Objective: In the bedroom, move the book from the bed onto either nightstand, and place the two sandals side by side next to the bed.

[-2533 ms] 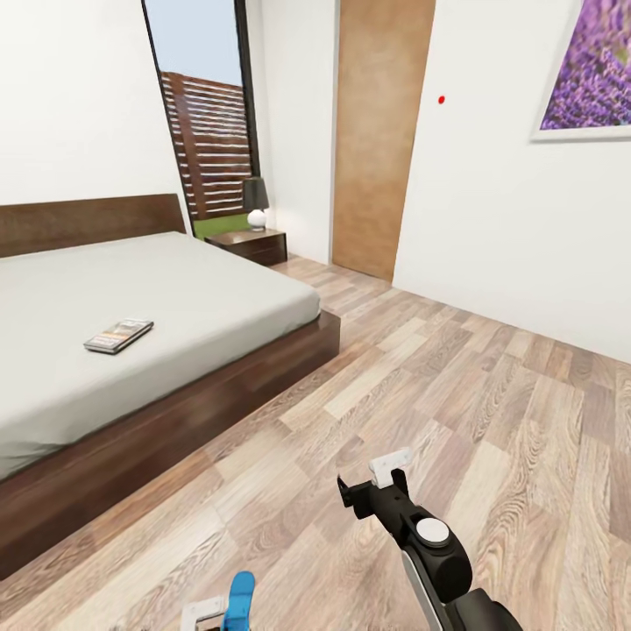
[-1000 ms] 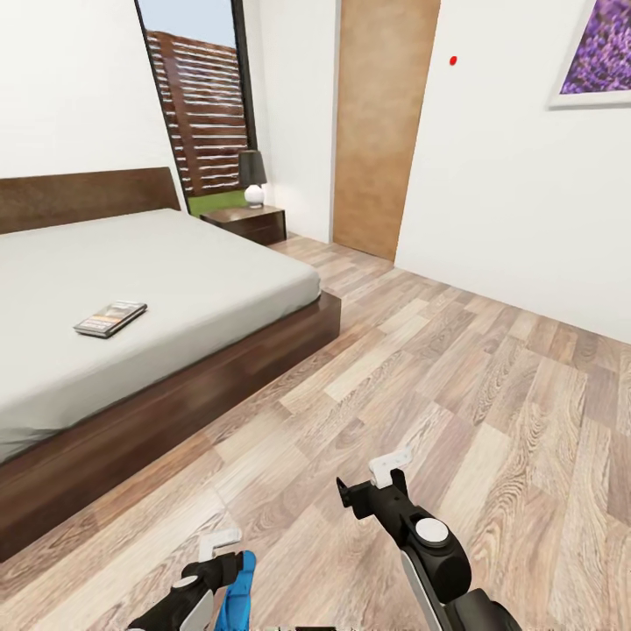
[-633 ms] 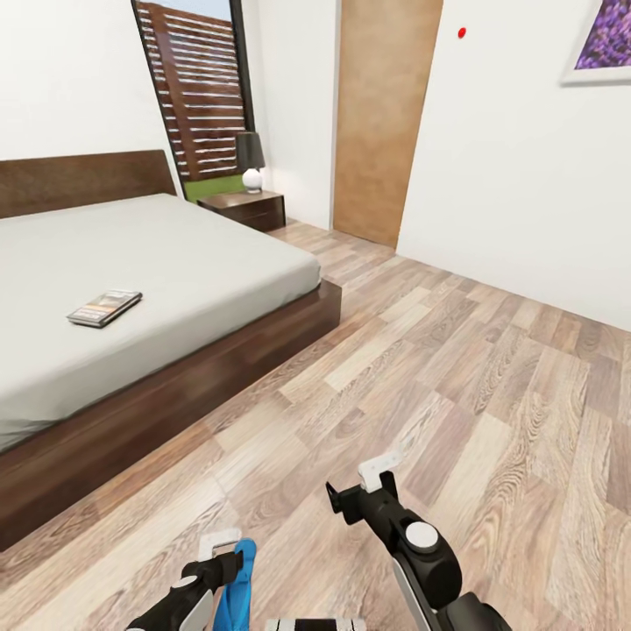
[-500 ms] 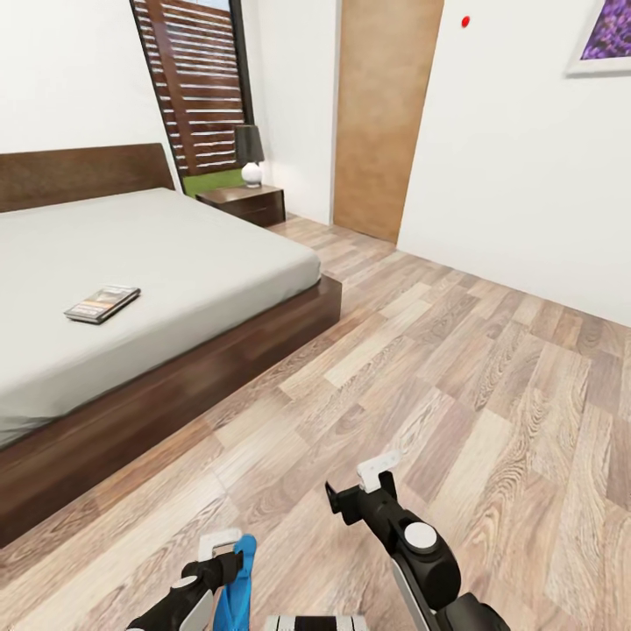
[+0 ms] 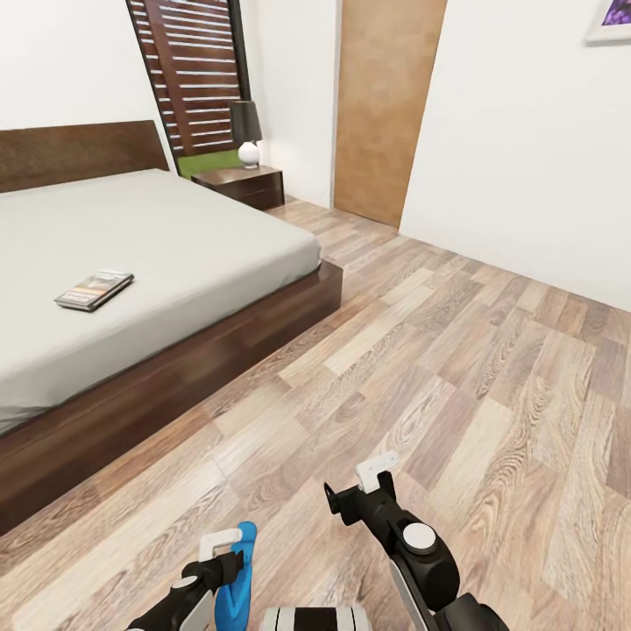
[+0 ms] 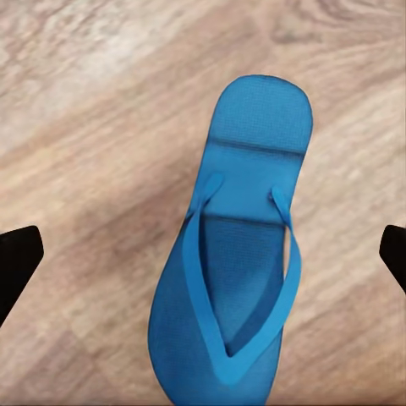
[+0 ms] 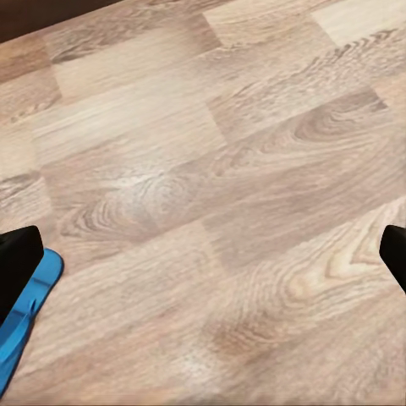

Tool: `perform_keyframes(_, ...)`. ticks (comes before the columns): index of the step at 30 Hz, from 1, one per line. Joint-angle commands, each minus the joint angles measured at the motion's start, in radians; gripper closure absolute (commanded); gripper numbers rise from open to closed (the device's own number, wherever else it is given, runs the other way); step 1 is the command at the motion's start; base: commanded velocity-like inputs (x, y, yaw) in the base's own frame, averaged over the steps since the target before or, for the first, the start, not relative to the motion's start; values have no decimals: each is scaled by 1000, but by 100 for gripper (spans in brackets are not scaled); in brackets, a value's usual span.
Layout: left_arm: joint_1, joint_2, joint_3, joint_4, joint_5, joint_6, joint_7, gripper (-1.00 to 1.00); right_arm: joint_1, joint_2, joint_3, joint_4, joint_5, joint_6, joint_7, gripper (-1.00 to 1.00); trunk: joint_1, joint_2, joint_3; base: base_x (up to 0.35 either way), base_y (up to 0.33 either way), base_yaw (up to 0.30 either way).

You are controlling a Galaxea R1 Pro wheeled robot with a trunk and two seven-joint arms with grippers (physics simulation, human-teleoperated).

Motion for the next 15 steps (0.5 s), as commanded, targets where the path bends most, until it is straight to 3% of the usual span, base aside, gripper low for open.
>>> perform_keyframes(1, 0, 0, -6, 1, 8, -3, 3, -100, 0, 0, 0, -1, 8, 6, 2, -100, 0, 0, -1, 0, 0, 0)
perform_keyframes(15, 0, -2, -38, 1, 8, -4, 1, -100, 0, 0, 1, 0, 8, 6, 2, -100, 0, 0, -1, 0, 0, 0)
